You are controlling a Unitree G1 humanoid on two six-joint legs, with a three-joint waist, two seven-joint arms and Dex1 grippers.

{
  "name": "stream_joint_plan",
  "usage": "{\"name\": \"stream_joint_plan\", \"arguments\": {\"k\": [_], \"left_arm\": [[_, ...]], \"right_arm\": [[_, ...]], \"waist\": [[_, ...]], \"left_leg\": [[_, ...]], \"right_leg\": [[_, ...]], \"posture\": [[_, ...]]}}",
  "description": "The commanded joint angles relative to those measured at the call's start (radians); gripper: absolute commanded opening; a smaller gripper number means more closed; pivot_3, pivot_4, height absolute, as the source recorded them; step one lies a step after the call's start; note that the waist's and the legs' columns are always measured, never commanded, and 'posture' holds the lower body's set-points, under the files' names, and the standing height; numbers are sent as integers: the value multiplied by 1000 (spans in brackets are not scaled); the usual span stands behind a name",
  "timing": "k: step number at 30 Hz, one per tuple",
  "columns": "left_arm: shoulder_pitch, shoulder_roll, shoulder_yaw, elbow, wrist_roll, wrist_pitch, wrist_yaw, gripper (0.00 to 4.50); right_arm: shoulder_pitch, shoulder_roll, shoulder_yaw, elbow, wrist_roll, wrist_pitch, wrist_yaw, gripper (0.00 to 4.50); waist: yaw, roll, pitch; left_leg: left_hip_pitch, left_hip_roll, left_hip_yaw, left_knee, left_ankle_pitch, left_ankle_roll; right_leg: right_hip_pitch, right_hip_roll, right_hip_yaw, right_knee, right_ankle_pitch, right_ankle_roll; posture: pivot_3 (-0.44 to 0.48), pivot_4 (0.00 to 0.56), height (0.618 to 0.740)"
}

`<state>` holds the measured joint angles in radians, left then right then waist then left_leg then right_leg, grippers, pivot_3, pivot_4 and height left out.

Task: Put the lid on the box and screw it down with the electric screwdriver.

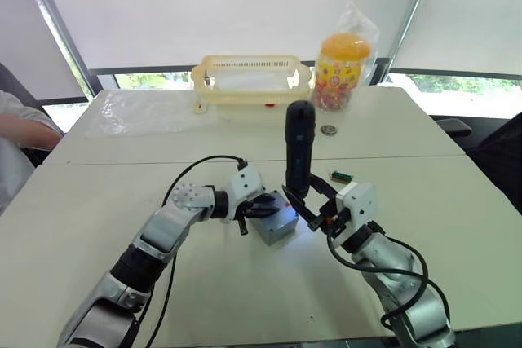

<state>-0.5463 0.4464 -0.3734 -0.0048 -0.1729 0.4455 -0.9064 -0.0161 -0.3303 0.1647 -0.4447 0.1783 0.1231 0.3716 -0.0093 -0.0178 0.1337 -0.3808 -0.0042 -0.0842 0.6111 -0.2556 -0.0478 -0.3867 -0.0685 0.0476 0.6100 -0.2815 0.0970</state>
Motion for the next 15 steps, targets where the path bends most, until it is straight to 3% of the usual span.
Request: {"name": "stream_joint_plan", "arguments": {"k": [1,7,12,15], "left_arm": [[80,35,-95,90,86,75,-6,1245],[86,37,-93,83,87,78,-7,1245],[90,37,-92,79,89,78,-9,1245],[91,37,-90,80,90,77,-10,1245]], "right_arm": [[53,-13,-16,147,-65,46,-30,1774],[68,-9,-7,171,-63,40,-32,1774],[79,-4,-12,191,-46,84,-37,1774],[89,-6,-21,190,-38,82,-35,1774]], "waist": [[0,0,-1],[-1,0,-1],[-3,3,-7],[-2,2,-9]], "left_leg": [[0,0,0,0,0,0],[5,0,1,-1,0,0],[7,0,3,-14,0,0],[6,0,6,-14,0,0]], "right_leg": [[0,0,0,0,0,0],[5,-2,-1,-2,-1,2],[16,-5,-4,-22,-1,1],[17,-10,-7,-22,0,-1]], "posture": [[0,150,740],[0,150,740],[0,150,740],[0,150,740]]}}
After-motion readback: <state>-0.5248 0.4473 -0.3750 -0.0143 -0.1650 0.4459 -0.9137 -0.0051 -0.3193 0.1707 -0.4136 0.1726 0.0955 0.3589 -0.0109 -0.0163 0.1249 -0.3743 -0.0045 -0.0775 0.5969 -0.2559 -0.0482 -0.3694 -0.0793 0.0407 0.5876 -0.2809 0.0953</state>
